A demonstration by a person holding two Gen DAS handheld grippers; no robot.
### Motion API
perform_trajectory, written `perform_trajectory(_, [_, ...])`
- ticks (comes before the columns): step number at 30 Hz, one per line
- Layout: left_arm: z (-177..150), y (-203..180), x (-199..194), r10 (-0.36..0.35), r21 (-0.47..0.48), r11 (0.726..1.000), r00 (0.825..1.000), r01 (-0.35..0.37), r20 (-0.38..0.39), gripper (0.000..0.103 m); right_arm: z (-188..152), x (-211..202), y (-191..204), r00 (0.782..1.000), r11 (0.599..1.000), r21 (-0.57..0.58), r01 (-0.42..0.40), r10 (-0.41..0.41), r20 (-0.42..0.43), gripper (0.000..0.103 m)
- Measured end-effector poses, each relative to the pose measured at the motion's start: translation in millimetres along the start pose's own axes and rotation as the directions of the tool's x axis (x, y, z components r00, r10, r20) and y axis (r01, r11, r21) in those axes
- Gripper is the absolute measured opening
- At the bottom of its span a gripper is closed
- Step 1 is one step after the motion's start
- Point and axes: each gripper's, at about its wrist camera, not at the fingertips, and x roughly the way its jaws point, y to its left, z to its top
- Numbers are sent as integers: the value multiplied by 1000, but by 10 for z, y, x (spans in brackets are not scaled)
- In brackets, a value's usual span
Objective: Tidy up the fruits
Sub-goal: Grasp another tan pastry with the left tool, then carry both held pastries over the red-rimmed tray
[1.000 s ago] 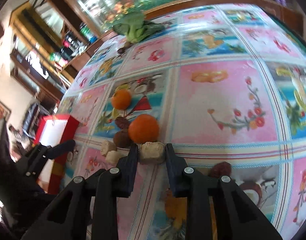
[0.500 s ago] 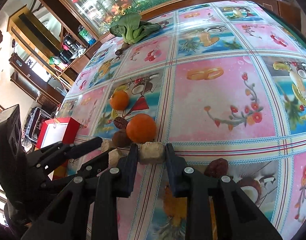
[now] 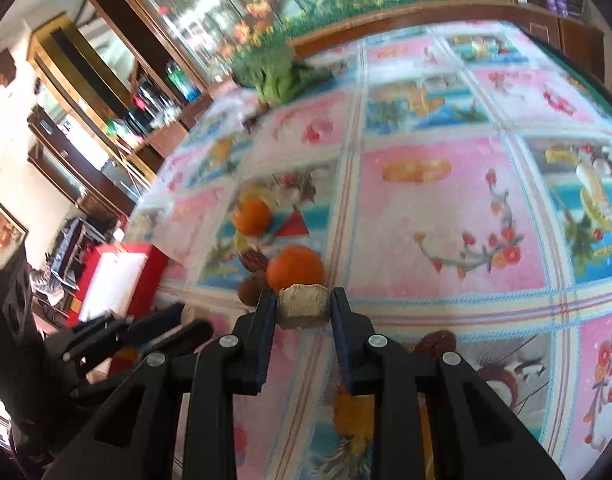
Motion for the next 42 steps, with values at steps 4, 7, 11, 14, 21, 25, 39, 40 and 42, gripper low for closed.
perform_trajectory(4, [-101,38,-236,28,-26,999,998,-26,48,26,54,-213,-62,992,999,32,-17,12,127,26])
perform_trajectory(7, [-208,48,-462,35,-34,999,995,-32,91,26,80,-317,-165,982,996,84,-20,4,191,26])
perform_trajectory(11, [-354,104,-788,45,-53,998,987,-38,155,26,105,-363,-275,974,991,134,-9,-21,225,26])
perform_trajectory(14, [-432,151,-976,66,-60,997,979,-56,193,26,114,-337,-308,973,988,151,14,-48,225,26])
perform_trajectory(21, [-649,351,-1264,97,-103,992,966,-74,239,26,98,-372,-386,964,982,173,81,-121,237,26])
perform_trajectory(25, [-777,491,-1315,107,-138,988,965,-75,239,26,85,-409,-414,952,977,178,121,-165,258,26])
perform_trajectory(39, [-1211,1045,-1600,148,-253,964,949,-76,277,26,-98,-480,-59,939,983,173,55,-110,327,26])
perform_trajectory(40, [-1225,1060,-1611,152,-258,963,948,-79,279,26,-125,-456,33,941,987,158,42,-92,326,26])
perform_trajectory(42, [-1273,1140,-1639,159,-271,959,946,-81,281,26,-170,-380,232,947,993,118,14,-51,317,26])
